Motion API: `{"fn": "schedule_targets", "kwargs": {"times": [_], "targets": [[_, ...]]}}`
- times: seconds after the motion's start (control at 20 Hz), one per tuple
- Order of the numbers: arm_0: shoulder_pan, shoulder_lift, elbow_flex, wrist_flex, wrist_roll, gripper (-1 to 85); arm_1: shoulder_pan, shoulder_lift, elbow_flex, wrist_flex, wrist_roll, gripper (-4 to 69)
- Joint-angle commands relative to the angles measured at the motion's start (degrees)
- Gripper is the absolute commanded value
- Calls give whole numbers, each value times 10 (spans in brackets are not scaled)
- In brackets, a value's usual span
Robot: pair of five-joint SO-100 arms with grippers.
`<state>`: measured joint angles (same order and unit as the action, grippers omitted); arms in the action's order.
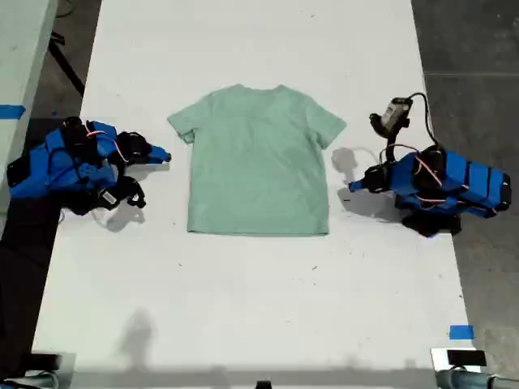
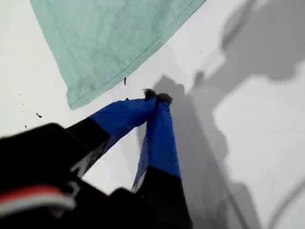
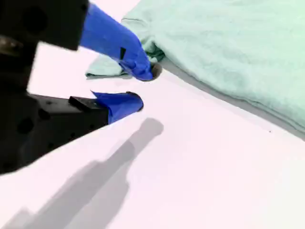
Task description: Fold t-shirt
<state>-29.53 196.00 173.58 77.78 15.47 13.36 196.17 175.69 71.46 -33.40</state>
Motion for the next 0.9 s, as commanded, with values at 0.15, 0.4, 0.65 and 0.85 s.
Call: {"fn": "schedule_targets", "kwargs": {"times": [0.15, 0.4, 0.65, 0.85], "targets": [[184, 2, -11, -69, -209, 0, -14, 4, -10, -4, 435, -11], [180, 2, -8, -62, -207, 0, -16, 4, -10, -4, 438, -11], [170, 2, -23, -61, -218, 0, -18, 4, -65, 16, 400, -10], [125, -68, -127, -37, -178, 0, 38, -65, -183, 58, 328, -10]]}}
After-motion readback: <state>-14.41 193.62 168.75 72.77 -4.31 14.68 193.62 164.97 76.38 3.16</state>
